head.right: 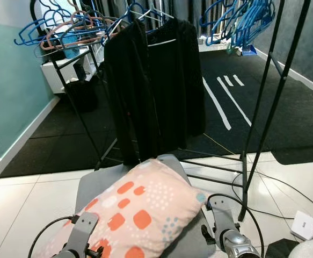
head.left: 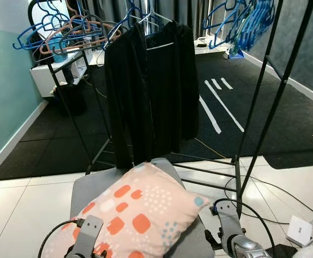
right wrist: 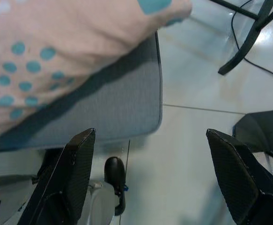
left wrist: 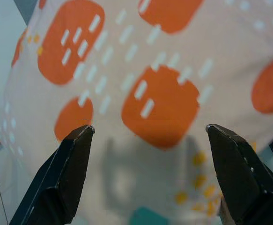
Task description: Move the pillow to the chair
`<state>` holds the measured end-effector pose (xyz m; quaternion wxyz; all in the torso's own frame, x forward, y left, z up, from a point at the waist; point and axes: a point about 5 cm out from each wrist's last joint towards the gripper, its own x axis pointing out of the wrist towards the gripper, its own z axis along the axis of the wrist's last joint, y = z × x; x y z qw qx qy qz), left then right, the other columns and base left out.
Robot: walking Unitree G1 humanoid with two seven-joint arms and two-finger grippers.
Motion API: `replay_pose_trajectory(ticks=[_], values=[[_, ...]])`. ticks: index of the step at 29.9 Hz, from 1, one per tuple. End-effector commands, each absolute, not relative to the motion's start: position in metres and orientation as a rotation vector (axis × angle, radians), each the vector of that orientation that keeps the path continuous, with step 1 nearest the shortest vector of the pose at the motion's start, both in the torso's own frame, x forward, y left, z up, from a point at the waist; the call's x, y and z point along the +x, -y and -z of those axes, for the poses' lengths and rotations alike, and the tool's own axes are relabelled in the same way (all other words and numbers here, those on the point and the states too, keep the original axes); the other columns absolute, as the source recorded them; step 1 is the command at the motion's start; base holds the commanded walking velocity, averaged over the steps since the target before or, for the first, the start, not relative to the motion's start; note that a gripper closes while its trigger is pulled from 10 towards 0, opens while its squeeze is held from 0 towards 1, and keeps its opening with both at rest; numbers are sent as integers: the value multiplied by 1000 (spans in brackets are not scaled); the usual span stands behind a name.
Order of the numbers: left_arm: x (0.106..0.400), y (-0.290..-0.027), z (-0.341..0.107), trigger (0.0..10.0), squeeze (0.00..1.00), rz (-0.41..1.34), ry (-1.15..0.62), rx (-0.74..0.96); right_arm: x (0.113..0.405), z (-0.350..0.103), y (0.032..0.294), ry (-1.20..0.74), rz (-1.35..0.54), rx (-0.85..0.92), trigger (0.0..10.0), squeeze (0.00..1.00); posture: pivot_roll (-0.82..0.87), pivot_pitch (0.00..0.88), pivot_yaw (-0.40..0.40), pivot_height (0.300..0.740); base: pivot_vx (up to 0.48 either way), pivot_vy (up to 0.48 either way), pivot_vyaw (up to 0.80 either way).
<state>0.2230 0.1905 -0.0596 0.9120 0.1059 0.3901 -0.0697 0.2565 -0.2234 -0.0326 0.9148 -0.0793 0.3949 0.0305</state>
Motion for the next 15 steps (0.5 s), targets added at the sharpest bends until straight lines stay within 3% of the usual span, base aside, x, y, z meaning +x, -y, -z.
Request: replay_pose_trajectory(ticks=[1,11,15], values=[[222,-193,60,10000,0,128,-817,215,255,35,220,-828,-70,-168,10000,0,-232,31,40,737,-480,0,0],[222,-195,60,10000,0,126,-817,221,256,35,218,-826,-68,-168,10000,0,-224,28,37,737,-480,0,0],[222,-195,60,10000,0,121,-814,224,256,35,219,-826,-67,-171,10000,0,-223,30,35,737,-315,0,0]])
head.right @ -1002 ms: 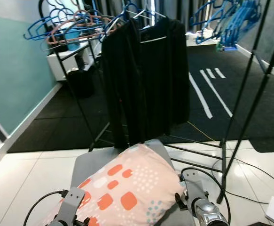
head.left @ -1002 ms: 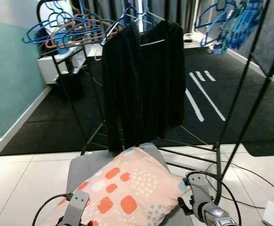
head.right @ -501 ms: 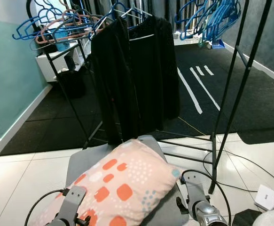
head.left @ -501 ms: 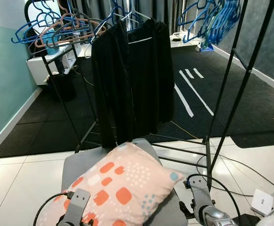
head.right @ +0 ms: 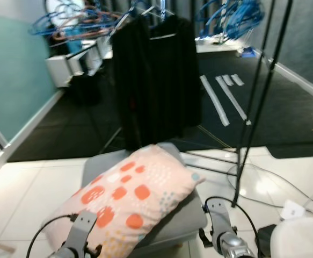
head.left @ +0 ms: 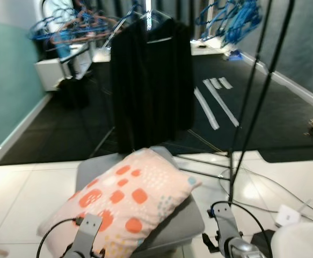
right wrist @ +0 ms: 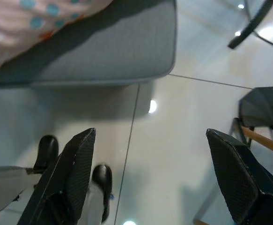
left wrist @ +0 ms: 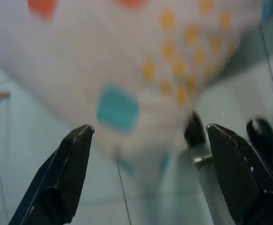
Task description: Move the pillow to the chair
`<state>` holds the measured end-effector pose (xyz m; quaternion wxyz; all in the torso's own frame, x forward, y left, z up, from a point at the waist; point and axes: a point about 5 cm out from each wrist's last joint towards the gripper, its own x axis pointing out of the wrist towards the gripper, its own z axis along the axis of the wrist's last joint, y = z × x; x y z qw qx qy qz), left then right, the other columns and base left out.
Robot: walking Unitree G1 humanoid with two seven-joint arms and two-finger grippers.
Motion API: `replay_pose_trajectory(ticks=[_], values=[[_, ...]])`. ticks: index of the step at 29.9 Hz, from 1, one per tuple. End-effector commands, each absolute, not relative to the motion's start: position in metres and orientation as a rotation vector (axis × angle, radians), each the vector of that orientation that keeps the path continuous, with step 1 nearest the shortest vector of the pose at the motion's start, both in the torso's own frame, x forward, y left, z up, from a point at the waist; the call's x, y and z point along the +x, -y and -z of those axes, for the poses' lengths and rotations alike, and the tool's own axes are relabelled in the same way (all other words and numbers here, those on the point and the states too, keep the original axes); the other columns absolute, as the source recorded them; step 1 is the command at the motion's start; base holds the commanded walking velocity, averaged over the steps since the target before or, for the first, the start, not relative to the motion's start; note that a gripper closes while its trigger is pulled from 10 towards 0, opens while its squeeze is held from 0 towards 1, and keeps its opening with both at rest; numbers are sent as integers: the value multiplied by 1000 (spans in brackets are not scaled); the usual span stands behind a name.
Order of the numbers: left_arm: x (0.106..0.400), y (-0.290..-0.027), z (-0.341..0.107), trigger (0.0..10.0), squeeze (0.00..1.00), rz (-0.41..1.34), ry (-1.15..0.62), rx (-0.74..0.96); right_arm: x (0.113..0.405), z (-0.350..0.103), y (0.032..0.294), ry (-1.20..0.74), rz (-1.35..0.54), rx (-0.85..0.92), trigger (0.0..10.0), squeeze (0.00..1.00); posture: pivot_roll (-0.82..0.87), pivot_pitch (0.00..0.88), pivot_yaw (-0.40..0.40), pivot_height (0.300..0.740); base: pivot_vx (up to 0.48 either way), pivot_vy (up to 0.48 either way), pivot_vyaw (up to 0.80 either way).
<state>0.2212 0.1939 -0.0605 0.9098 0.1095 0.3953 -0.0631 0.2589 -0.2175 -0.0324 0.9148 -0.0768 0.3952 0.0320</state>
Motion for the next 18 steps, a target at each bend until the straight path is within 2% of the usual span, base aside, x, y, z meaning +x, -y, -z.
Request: replay_pose_trajectory(ticks=[1,18], values=[[222,-195,60,10000,0,121,-814,224,256,35,219,-826,-67,-171,10000,0,-223,30,35,737,0,0,0],[220,-195,62,10000,0,101,-822,242,254,36,220,-843,-85,-198,10000,0,-221,20,29,737,0,0,0]])
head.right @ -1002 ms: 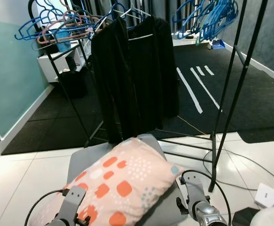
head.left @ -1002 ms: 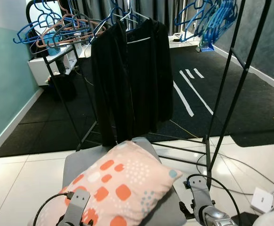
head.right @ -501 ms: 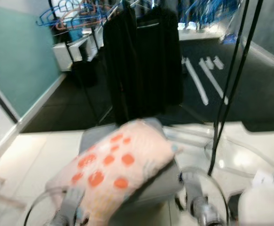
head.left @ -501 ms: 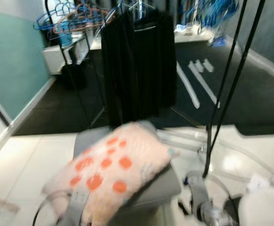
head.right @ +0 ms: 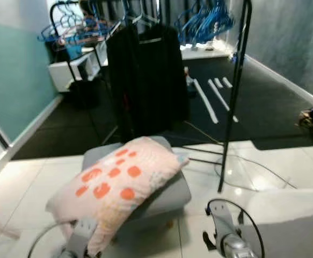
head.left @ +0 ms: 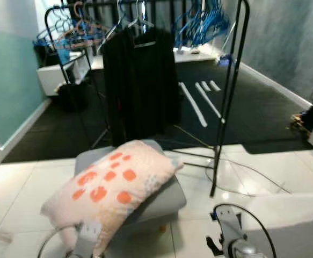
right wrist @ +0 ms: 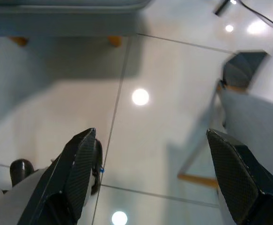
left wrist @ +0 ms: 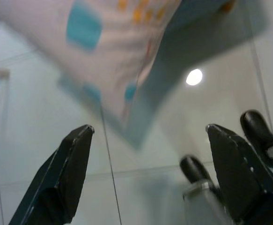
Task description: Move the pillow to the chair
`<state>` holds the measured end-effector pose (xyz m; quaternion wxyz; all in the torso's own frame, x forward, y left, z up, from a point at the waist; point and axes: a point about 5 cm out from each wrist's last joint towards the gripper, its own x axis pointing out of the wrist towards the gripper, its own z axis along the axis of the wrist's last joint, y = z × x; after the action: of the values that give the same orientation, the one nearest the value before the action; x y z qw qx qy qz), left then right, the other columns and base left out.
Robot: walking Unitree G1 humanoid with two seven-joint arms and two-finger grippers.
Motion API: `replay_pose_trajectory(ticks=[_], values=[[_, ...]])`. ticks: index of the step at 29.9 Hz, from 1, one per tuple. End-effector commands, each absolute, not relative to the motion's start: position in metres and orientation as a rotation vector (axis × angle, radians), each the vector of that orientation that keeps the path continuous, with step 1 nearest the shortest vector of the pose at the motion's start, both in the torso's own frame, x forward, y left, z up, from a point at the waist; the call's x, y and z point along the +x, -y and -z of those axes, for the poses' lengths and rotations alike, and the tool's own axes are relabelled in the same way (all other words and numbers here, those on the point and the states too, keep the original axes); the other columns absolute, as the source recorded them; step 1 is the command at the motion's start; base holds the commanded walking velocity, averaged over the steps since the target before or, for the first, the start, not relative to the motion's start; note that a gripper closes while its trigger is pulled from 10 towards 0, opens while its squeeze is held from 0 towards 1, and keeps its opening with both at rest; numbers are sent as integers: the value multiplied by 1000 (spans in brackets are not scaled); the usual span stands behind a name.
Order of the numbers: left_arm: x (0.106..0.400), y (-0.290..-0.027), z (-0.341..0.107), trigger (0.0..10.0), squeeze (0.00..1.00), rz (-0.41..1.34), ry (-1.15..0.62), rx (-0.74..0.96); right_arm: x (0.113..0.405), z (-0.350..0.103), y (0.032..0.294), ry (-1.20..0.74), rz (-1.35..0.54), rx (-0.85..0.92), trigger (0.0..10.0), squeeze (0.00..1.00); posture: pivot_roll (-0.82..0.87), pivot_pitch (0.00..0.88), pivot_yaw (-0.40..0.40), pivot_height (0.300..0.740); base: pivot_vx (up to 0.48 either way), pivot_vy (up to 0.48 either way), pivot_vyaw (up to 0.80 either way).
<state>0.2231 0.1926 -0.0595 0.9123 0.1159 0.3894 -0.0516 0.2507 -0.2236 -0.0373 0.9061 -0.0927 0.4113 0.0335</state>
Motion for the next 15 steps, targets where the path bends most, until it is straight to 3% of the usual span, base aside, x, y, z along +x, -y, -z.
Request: replay_pose_trajectory(ticks=[1,15], values=[[220,-195,62,10000,0,101,-822,242,254,36,220,-843,-85,-198,10000,0,-221,20,29,737,0,0,0],[219,-194,62,10000,0,85,-822,208,253,36,223,-875,-90,-240,10000,0,-219,22,27,737,0,0,0]])
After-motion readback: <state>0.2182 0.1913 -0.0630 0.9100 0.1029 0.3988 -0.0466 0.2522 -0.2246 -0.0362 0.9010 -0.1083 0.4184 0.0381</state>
